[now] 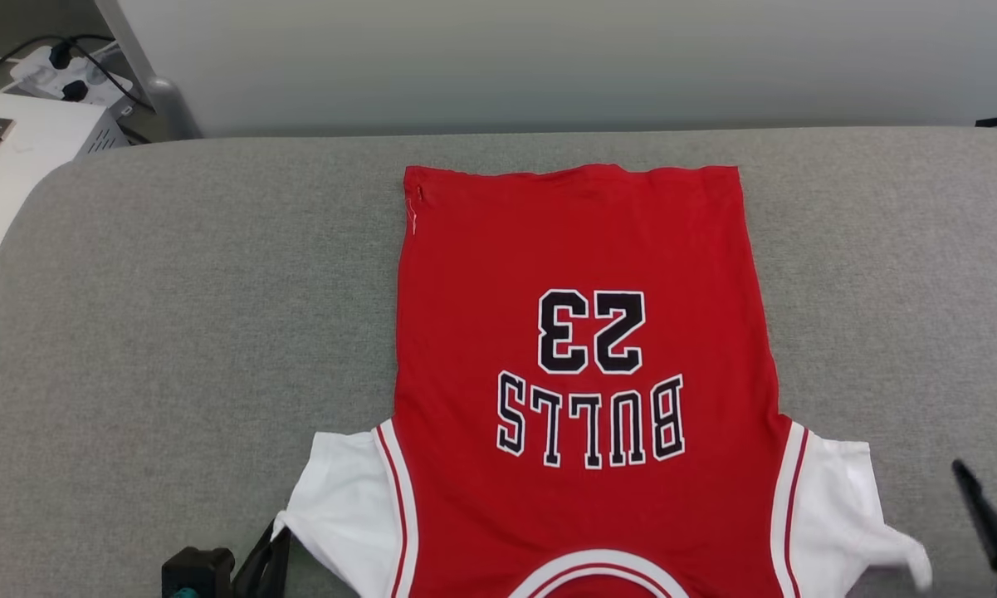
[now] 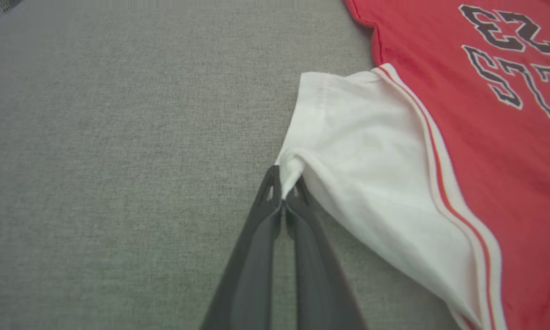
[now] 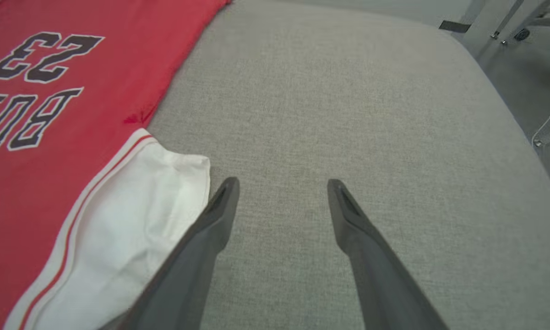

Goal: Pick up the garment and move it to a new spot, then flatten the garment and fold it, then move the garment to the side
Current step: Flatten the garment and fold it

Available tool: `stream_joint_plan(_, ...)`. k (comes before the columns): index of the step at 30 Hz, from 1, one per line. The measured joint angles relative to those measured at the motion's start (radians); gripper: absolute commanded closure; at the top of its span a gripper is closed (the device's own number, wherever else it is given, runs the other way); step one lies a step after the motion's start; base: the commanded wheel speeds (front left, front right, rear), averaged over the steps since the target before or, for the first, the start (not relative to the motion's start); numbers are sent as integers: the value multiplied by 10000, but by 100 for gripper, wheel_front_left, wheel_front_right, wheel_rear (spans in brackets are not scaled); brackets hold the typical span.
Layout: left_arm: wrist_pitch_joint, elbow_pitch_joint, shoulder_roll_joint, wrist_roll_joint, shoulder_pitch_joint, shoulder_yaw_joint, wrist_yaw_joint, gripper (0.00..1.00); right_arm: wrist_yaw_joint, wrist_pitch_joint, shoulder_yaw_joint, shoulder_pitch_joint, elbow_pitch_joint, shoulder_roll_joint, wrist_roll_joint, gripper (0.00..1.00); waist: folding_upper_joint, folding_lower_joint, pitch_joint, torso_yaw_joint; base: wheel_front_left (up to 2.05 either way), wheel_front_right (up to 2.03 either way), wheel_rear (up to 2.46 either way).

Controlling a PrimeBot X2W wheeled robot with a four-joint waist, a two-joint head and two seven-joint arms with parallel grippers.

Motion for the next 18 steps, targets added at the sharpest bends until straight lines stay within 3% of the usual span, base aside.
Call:
stream_joint_plan(6,0,-757,-138,502,-78,309,75,100,-2,535,-1718,-1090,-1856,-322,-522,0,0,0,456,91,0,0,0)
stream_joint_plan(10,0,-1233,-274,826,-422,439,82,100,-2,1290,-2151,-2460,-2909,-798,-527,0,0,0,905,220,0,0,0)
stream_joint_plan(15,0,-1705,-556,1154,-815,451,79,100,-6,2589,-1553,-4807,-2957,-1448,-211,0,0,1,1518,465,0,0,0)
stream_joint_plan(18,-2,-1952,-738,1404,-1029,433,48,100,-6,3739,-872,-6528,-2337,-1712,447,0,0,2,1929,672,0,0,0)
